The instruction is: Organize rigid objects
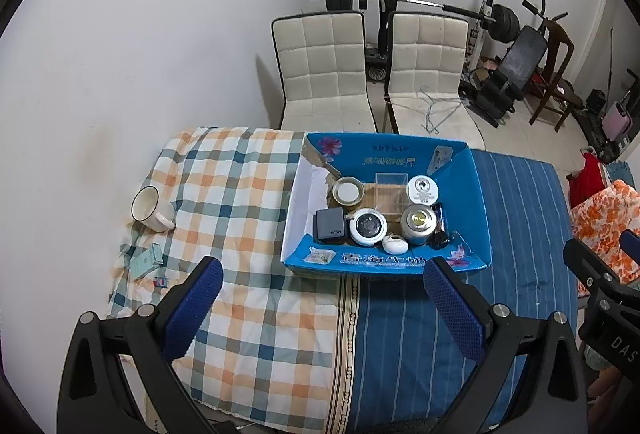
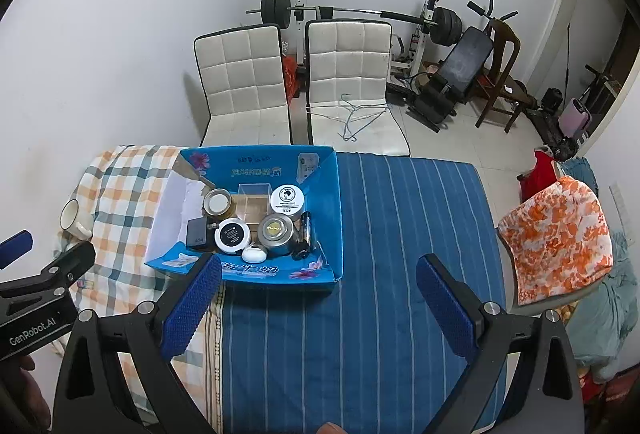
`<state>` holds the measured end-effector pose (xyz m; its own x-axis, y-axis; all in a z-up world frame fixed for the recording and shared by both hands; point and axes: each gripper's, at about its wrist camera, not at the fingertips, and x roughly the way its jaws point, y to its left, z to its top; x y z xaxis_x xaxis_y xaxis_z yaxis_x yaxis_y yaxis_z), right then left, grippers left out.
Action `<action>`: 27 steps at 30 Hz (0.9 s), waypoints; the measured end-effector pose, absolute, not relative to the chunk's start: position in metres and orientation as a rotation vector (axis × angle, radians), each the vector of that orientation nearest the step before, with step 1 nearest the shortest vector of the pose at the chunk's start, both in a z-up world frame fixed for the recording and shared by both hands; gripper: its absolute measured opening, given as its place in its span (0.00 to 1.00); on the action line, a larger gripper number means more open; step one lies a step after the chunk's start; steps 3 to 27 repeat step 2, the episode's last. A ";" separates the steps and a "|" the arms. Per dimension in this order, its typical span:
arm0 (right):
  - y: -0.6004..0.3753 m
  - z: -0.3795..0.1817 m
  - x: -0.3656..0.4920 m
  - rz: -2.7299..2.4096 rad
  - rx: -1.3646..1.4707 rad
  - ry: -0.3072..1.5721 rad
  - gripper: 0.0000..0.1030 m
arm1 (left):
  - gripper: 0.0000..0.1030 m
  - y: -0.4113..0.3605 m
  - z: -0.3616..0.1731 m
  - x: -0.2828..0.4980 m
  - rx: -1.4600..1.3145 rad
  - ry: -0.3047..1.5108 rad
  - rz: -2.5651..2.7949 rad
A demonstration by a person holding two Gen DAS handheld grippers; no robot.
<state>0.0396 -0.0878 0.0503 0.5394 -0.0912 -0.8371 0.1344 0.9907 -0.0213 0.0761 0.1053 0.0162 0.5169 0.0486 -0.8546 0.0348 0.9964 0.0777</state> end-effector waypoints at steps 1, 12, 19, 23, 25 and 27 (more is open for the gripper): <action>-0.088 0.050 0.040 -0.134 0.046 0.993 0.97 | 1.00 0.106 0.017 0.075 0.088 1.025 0.011; -0.088 0.051 0.041 -0.133 0.049 0.994 0.97 | 1.00 0.107 0.018 0.075 0.088 1.025 0.012; -0.088 0.051 0.041 -0.133 0.049 0.994 0.97 | 1.00 0.107 0.018 0.075 0.088 1.025 0.012; -0.088 0.051 0.041 -0.133 0.049 0.994 0.97 | 1.00 0.107 0.018 0.075 0.088 1.025 0.012; -0.088 0.051 0.041 -0.133 0.049 0.994 0.97 | 1.00 0.107 0.018 0.075 0.088 1.025 0.012; -0.088 0.051 0.041 -0.133 0.049 0.994 0.97 | 1.00 0.107 0.018 0.075 0.088 1.025 0.012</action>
